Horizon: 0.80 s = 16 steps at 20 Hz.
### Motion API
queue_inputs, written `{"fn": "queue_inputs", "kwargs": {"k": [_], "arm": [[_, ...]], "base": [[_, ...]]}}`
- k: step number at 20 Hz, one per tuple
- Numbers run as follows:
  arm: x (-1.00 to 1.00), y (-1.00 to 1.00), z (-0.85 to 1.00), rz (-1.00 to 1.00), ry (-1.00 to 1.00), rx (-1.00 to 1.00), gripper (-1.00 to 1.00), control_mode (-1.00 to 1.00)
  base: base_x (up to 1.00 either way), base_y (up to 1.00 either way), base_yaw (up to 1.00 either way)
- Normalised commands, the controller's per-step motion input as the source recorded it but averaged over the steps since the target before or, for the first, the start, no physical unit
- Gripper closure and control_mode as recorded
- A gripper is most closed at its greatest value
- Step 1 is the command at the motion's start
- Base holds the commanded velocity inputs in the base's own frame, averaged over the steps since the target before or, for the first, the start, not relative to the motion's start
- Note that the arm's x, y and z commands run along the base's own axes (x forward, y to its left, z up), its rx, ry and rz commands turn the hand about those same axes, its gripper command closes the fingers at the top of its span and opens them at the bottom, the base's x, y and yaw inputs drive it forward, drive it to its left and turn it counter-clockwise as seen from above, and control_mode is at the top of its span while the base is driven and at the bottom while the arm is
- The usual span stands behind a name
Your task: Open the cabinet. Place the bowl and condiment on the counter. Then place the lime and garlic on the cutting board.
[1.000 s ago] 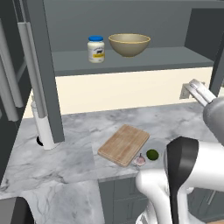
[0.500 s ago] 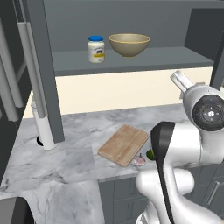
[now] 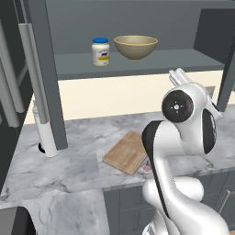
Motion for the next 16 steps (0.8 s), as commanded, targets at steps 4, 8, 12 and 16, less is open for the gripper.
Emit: {"fn": "queue_inputs", "kwargs": {"k": [4,8,12,16], "arm": [[0.19,-0.01,0.29,-0.18,0.00,0.00,-1.00,-1.00],[0.20,-0.20,0.23,-0.13,0.00,0.00,-1.00,-1.00],[0.18,-0.24,0.09,-0.15,0.00,0.00,-1.00,-1.00],[0.05,-0.29,0.14,-0.17,0.00,0.00,-1.00,-1.00]], "base": [[0.00,0.00,0.00],[0.00,0.00,0.00],[0.00,0.00,0.00],[0.00,0.00,0.00]]}}
